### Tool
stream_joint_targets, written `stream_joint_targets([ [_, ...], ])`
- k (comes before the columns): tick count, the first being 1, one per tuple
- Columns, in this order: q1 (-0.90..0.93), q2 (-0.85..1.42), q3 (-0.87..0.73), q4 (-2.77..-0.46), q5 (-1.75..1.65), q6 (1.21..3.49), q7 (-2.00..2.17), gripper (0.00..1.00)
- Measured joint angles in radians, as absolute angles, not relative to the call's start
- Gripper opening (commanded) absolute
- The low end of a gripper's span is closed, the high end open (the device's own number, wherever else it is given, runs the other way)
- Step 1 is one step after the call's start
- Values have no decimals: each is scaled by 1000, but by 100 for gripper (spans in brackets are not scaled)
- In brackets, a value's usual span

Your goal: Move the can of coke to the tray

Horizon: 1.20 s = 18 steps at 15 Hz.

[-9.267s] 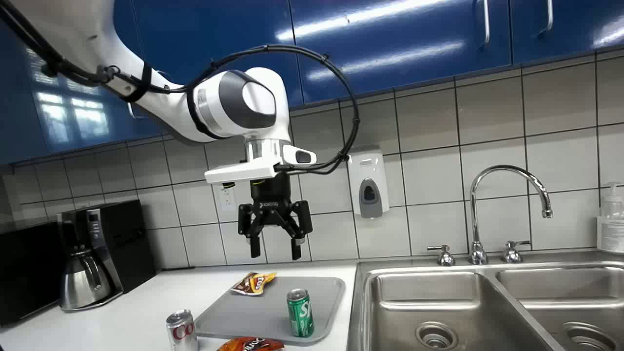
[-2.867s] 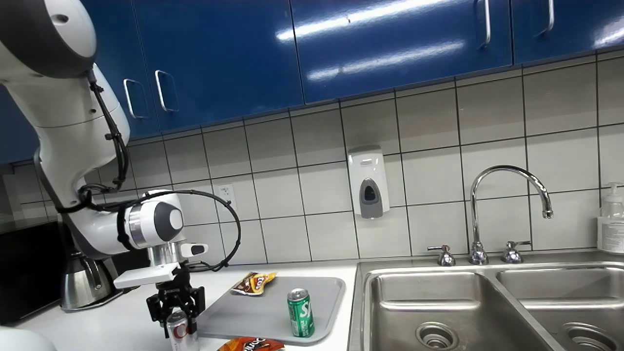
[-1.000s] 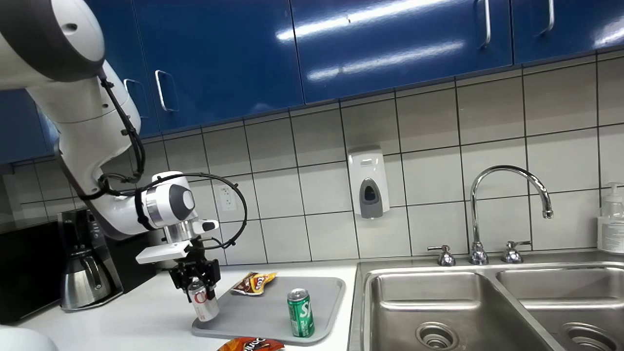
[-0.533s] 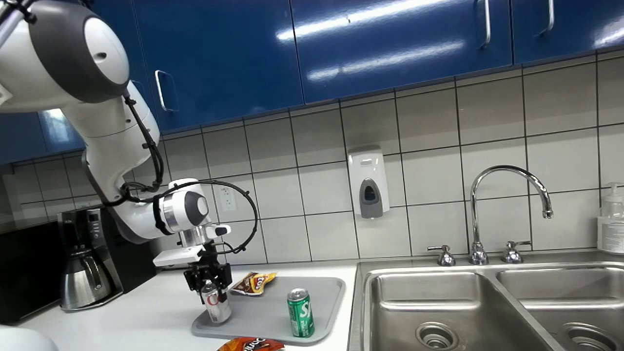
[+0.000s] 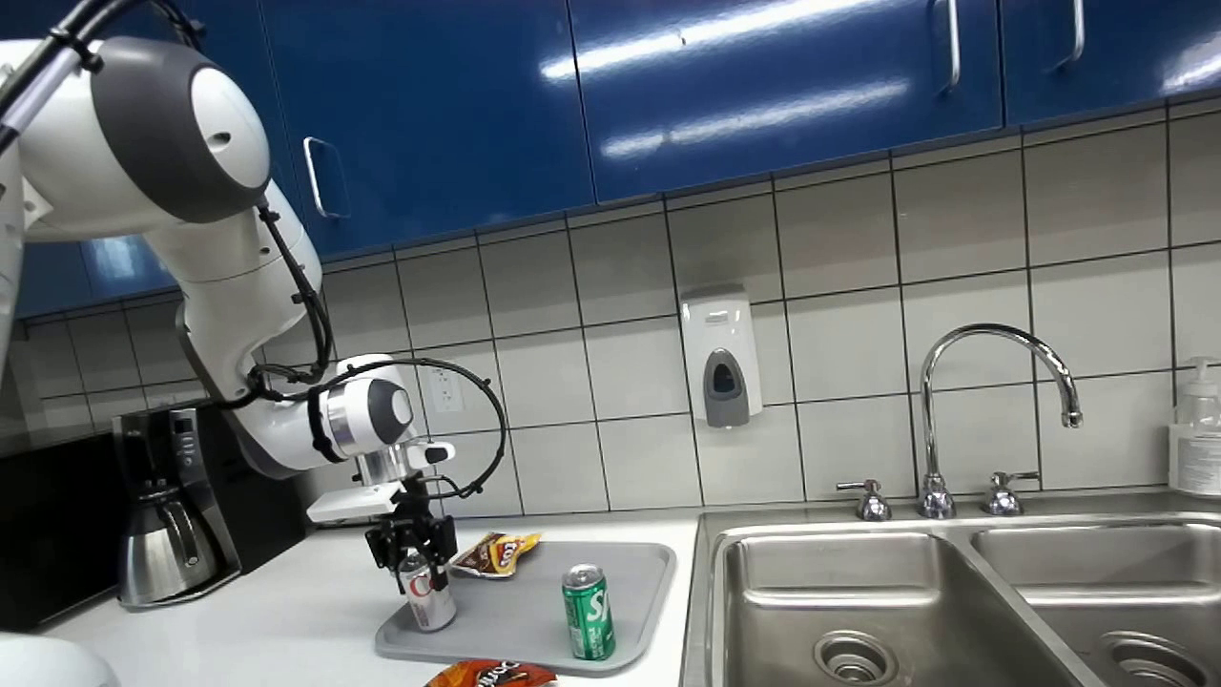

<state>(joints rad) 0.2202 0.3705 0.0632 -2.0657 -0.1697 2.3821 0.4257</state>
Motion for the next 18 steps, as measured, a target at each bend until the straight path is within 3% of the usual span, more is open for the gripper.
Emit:
stream_joint_targets([
  [2,227,370,63,-2058,-170,2380,431,100],
  [18,235,316,8,-2053,-197,2412,468,100],
])
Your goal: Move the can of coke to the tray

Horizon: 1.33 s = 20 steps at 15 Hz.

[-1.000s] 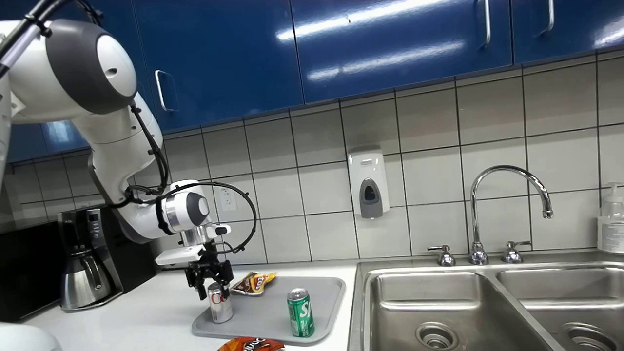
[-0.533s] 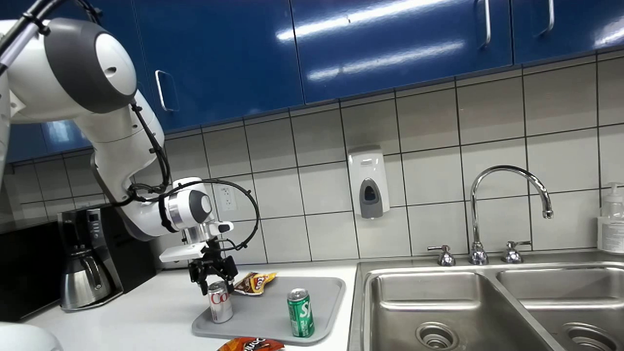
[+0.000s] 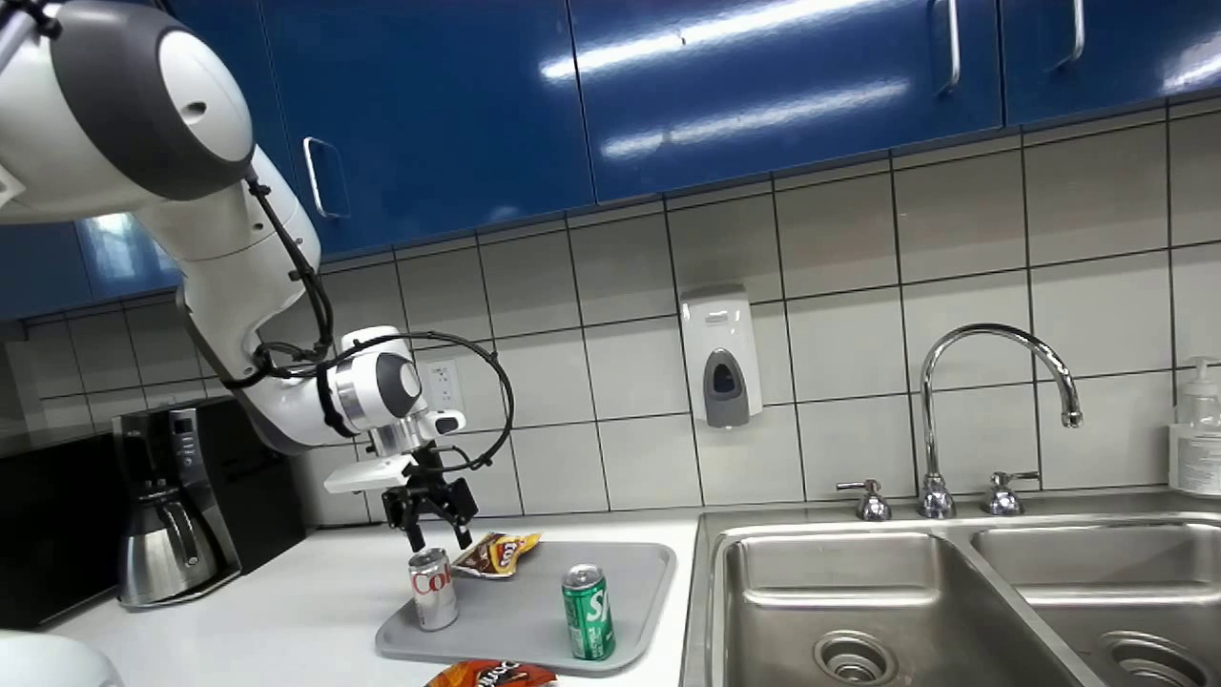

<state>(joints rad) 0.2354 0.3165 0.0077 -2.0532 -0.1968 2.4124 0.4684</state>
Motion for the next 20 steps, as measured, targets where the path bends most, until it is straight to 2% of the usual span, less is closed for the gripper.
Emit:
stream_joint_targets([
  [8,235,181,12,-2154,-197,2464,468,100],
  [20,206,-181,78,-2469,-197,2472,468,100],
])
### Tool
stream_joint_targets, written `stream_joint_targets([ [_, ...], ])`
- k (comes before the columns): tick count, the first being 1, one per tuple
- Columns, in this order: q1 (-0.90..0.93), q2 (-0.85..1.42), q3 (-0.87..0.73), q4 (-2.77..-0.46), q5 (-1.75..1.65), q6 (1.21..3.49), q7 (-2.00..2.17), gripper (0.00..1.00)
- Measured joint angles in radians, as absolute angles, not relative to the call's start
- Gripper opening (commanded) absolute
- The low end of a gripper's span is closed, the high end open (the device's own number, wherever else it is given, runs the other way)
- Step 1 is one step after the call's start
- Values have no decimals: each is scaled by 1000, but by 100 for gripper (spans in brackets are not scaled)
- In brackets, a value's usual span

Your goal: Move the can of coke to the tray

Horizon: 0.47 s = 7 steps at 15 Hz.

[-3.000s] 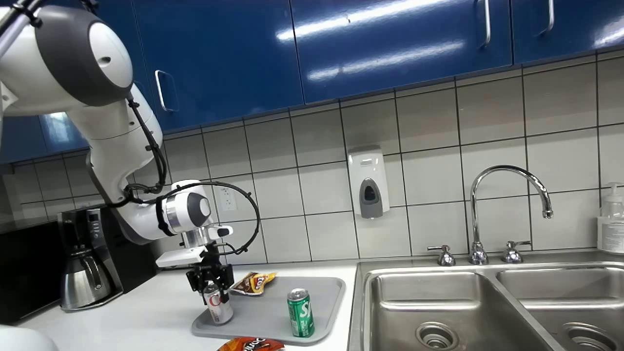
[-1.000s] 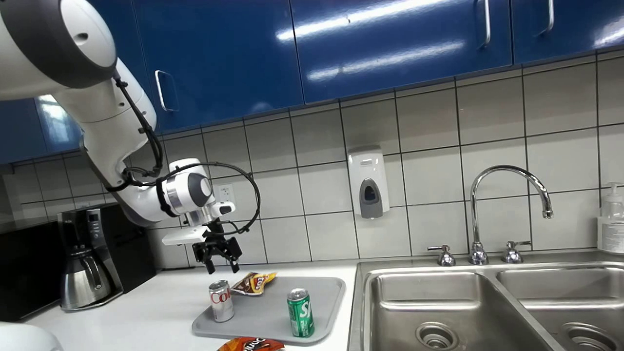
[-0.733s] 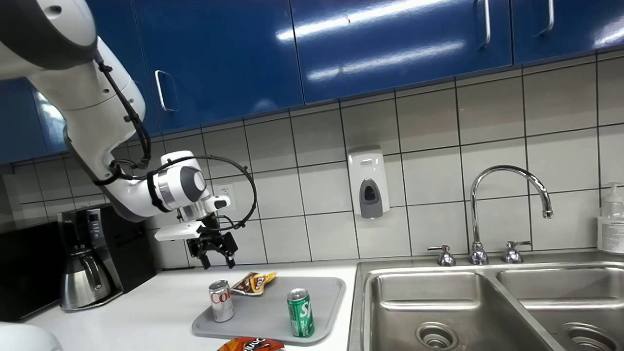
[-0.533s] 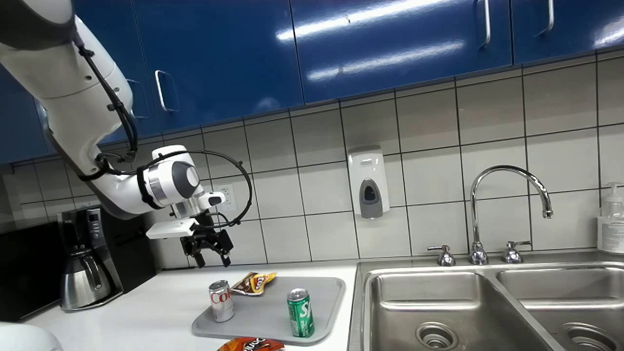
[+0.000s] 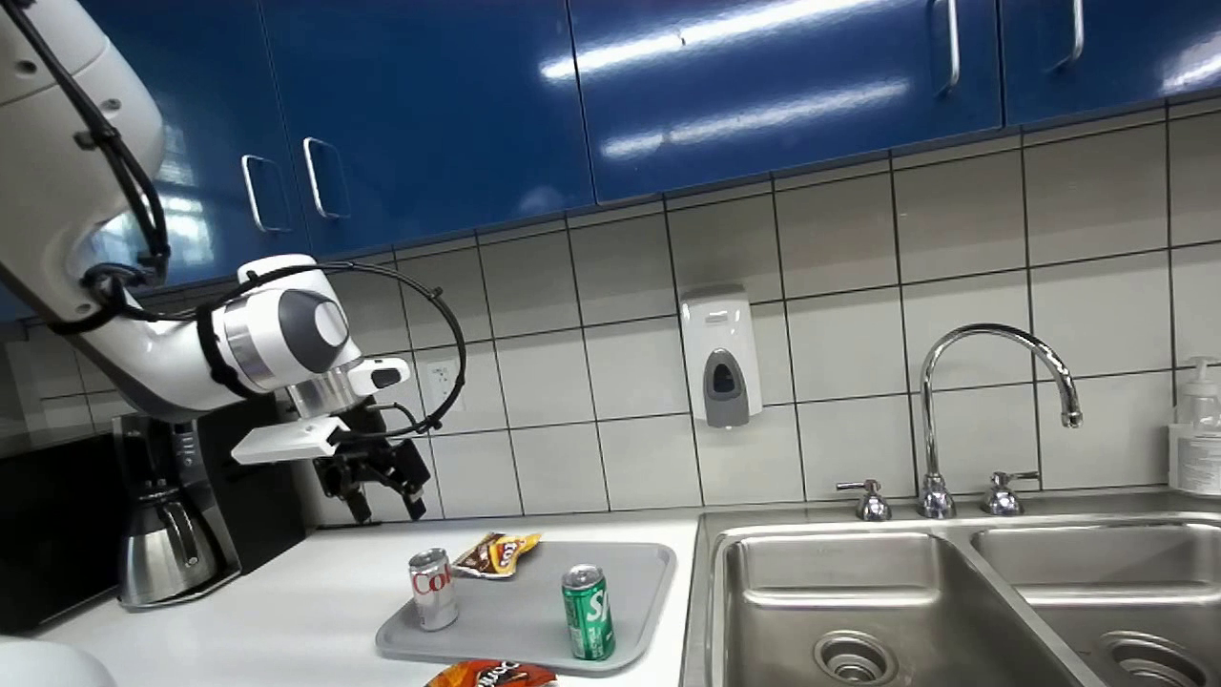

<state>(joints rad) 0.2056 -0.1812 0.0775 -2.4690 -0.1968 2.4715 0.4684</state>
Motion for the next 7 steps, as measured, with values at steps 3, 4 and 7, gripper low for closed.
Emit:
stream_joint_targets([
  [3,183,-281,103,-2554,-196,2471,468,100],
  [4,175,-316,111,-2582,-196,2471,468,100],
  [7,161,-401,120,-2650,-190,2470,468,100],
])
